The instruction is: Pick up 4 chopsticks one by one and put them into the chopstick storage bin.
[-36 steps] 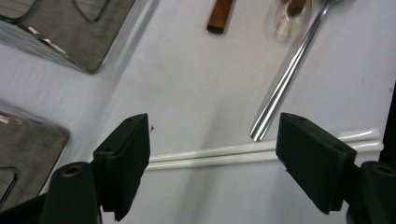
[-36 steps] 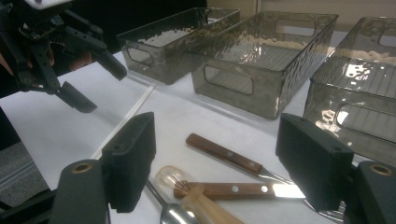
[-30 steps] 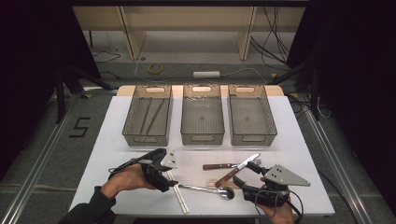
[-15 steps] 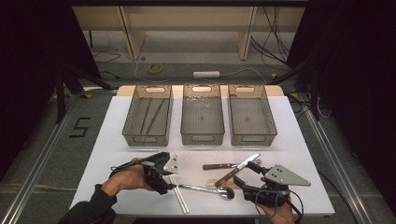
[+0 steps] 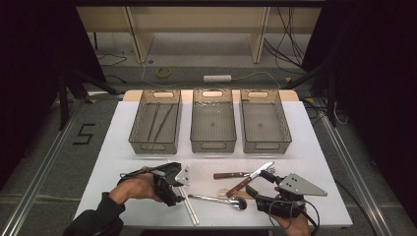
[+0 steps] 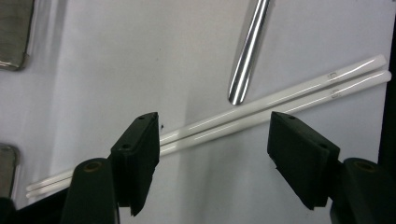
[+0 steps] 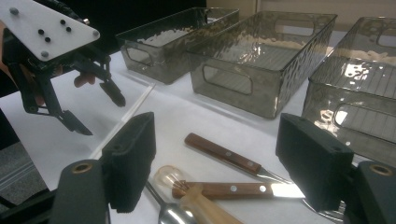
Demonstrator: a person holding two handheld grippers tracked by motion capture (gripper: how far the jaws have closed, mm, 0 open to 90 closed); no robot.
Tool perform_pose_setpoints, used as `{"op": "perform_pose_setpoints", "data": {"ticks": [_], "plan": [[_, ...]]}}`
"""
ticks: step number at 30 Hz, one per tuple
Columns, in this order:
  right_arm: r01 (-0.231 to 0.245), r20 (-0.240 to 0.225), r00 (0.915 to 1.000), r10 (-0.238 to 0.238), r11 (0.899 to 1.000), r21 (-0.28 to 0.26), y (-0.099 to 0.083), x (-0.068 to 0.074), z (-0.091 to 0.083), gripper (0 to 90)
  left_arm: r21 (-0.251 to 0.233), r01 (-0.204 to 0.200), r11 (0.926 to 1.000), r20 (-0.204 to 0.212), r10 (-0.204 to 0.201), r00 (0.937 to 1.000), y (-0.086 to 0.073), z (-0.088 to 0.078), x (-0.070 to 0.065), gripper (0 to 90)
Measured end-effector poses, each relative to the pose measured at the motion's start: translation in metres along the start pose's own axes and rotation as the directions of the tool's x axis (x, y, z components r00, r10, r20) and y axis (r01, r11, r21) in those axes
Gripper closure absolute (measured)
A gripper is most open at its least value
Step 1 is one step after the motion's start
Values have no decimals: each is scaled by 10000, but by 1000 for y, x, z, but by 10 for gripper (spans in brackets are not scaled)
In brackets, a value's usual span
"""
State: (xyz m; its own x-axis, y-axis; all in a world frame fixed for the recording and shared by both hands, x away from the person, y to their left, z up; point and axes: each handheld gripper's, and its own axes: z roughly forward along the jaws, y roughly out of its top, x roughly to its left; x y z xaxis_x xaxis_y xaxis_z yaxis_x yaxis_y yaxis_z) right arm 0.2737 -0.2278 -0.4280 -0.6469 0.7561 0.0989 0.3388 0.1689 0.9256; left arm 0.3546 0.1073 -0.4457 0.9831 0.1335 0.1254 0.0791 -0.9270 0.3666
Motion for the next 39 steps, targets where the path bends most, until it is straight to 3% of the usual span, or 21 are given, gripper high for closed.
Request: {"op": "perform_pose_setpoints", "data": {"ticks": [20, 39], "plan": [[-18, -16, 10000, 18, 10000, 63, 0, 0, 0, 297, 408, -635, 9971, 353, 621, 9974, 0, 8, 4, 430], [-17, 1, 10000, 17, 10000, 65, 0, 0, 0, 297, 525, -1512, 9871, 804, 1467, 9859, 4, 17, 5, 482]]}}
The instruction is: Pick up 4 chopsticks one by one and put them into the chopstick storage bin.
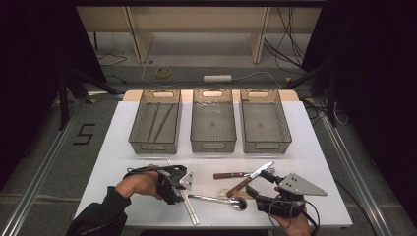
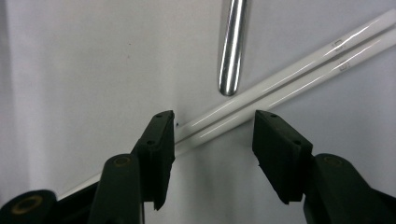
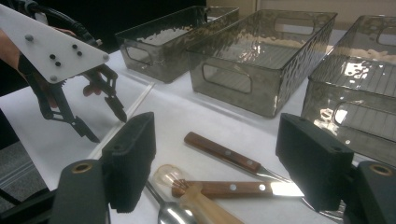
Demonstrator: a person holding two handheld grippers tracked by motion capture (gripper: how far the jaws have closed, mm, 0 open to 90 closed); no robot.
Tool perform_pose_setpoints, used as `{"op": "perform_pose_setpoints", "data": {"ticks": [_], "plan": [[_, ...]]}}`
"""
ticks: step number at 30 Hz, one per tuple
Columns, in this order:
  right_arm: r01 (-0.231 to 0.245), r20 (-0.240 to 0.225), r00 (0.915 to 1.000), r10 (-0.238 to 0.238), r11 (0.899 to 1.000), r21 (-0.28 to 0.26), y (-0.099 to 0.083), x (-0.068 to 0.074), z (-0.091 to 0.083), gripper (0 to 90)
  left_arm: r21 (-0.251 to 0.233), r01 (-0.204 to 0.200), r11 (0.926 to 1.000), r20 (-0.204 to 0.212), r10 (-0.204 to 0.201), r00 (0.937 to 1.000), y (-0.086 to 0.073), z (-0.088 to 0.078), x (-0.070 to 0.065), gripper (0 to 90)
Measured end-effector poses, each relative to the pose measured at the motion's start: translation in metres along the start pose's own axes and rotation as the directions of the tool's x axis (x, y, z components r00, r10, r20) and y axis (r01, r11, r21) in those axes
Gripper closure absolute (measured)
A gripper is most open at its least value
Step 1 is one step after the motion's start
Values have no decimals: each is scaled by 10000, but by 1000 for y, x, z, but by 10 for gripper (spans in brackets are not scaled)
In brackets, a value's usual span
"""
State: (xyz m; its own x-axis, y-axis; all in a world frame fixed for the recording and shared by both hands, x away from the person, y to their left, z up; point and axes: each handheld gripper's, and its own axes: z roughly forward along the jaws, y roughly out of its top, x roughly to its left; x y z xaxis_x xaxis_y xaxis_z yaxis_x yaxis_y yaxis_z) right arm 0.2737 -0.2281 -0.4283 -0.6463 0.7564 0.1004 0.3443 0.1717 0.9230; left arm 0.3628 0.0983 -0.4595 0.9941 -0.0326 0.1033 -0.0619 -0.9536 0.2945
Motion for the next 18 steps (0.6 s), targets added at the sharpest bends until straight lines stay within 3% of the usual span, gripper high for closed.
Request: {"op": "perform_pose_setpoints", "data": {"ticks": [2, 3, 18], "plan": [[-5, -2, 10000, 5, 10000, 5, 0, 0, 0, 297, 124, -214, 9997, 34, 213, 9998, 1, -1, 1, 485], [-16, 0, 10000, 16, 10000, 6, 0, 0, 0, 297, 13, -73, 10000, 45, 73, 10000, 1, 0, 0, 488], [-43, 27, 10000, 43, 10000, 9, 0, -1, 0, 298, 197, -639, 9978, 473, 629, 9969, 1, 1, -3, 481]]}}
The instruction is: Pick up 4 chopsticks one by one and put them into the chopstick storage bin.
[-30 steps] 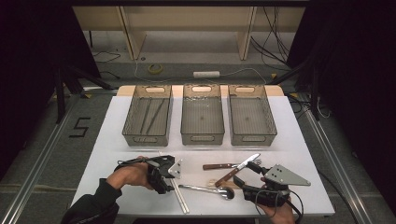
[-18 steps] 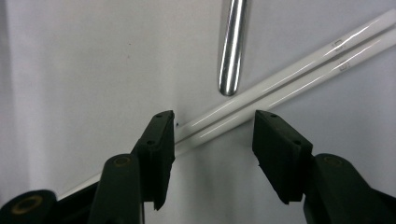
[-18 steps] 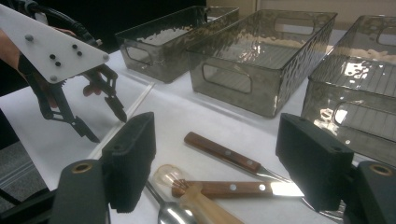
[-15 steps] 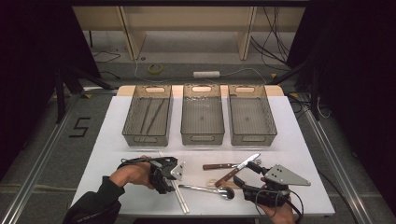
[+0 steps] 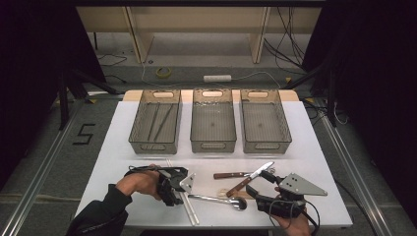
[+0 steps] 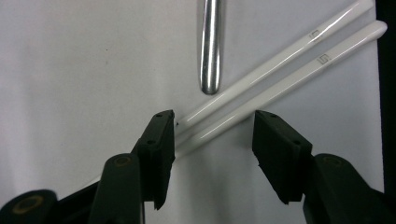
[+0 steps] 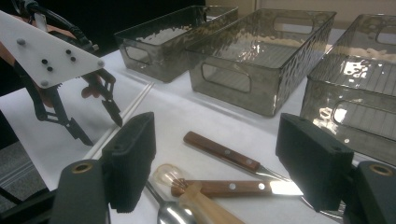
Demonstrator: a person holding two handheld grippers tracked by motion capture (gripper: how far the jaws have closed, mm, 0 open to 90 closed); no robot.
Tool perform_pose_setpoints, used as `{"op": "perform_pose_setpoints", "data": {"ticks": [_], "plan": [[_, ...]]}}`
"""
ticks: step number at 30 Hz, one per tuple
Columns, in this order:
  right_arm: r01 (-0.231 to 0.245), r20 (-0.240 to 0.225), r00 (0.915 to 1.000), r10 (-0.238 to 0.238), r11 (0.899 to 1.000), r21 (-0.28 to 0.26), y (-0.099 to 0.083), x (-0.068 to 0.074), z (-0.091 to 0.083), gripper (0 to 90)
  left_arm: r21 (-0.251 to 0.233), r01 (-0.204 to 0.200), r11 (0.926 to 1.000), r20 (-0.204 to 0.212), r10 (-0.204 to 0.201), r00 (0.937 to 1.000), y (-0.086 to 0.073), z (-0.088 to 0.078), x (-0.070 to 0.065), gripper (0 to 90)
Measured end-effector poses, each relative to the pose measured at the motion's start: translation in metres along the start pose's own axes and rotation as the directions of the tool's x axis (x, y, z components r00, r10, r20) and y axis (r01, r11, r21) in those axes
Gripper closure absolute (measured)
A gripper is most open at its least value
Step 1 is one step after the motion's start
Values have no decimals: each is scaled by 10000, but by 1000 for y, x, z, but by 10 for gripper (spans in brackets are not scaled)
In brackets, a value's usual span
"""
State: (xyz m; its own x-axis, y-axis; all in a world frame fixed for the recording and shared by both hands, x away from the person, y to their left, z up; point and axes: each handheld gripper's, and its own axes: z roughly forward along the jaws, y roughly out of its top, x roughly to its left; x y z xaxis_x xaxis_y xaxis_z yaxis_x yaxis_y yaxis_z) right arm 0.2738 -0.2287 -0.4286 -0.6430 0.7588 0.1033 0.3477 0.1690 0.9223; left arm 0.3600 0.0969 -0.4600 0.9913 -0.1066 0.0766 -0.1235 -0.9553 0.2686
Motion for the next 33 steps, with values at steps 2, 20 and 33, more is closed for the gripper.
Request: {"op": "perform_pose_setpoints", "data": {"ticks": [2, 20, 33], "plan": [[3, -7, 10000, -3, 10000, -1, 0, 0, 0, 298, 5, -6, 10000, -37, 6, 10000, 0, 0, -1, 480], [29, -1, 10000, -29, 10000, -16, 0, 0, -1, 298, 540, -400, 9977, 283, 385, 9989, -1, 0, -8, 611], [19, -29, 10000, -19, 10000, 10, 1, 0, 0, 298, 517, -1114, 9924, 360, 1096, 9933, -1, -1, -12, 708]]}}
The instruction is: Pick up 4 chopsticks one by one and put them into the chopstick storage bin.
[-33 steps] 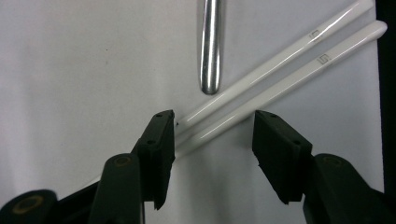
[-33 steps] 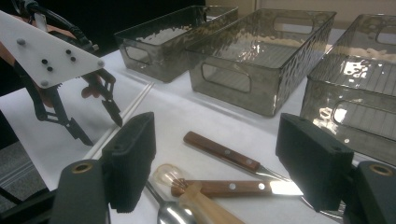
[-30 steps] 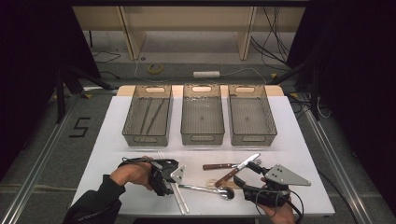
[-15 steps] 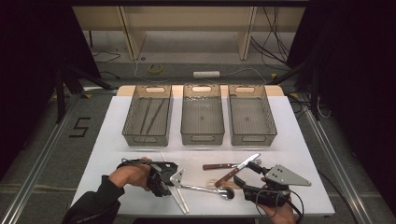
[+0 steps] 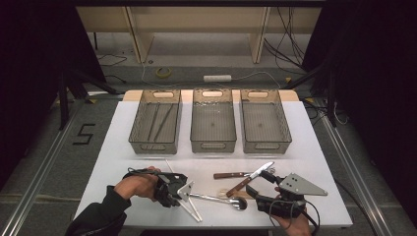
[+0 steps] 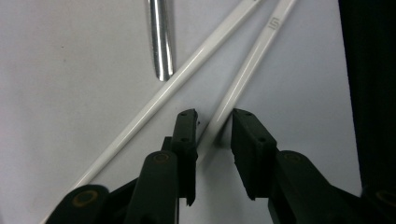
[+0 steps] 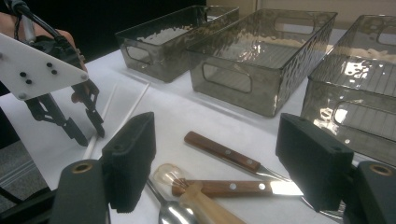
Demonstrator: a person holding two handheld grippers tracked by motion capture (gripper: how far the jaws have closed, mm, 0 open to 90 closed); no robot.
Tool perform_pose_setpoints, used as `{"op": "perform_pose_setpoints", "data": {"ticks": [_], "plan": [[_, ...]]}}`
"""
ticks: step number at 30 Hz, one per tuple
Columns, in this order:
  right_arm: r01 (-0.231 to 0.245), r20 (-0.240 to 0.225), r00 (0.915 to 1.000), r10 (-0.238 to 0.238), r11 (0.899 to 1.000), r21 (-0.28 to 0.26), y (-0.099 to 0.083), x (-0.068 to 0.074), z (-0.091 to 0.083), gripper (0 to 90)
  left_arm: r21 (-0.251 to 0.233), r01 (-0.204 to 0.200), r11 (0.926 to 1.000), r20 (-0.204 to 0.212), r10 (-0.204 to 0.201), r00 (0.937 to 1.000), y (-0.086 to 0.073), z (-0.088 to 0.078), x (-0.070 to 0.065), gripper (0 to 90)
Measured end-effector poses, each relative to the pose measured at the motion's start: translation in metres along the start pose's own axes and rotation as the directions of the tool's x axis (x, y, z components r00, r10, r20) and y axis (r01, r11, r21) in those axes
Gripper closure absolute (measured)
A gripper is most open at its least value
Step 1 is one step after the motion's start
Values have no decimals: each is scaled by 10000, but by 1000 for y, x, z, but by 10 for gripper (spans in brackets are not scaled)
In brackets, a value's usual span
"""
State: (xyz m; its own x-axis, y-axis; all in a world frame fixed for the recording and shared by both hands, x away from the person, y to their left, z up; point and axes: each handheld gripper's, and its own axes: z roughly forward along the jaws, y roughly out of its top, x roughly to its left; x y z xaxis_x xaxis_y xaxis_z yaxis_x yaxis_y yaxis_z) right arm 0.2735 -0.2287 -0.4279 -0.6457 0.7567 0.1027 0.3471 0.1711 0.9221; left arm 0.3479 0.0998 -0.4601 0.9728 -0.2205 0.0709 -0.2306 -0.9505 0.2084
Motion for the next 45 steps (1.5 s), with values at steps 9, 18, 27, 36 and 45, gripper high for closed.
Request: {"op": "perform_pose_setpoints", "data": {"ticks": [9, 18, 27, 36, 45], "plan": [[53, -23, 10000, -53, 10000, 31, 0, 0, 0, 298, 13, -564, 9984, 18, 564, 9984, 0, 0, -2, 765], [78, -44, 10000, -77, 10000, 56, 0, 1, 1, 298, 3, -939, 9956, 12, 939, 9956, 1, 0, -4, 801], [80, -38, 10000, -80, 9999, 60, 0, 1, 1, 298, -62, -1163, 9932, 133, 1164, 9931, 0, 0, -4, 833], [133, 23, 9999, -133, 9999, 31, 1, 0, 0, 298, 39, -748, 9972, 220, 747, 9970, -1, -1, -3, 837], [116, 20, 9999, -116, 9999, -9, 1, 0, 0, 299, 229, 168, 9996, 376, -177, 9991, -2, -9, -6, 839]]}}
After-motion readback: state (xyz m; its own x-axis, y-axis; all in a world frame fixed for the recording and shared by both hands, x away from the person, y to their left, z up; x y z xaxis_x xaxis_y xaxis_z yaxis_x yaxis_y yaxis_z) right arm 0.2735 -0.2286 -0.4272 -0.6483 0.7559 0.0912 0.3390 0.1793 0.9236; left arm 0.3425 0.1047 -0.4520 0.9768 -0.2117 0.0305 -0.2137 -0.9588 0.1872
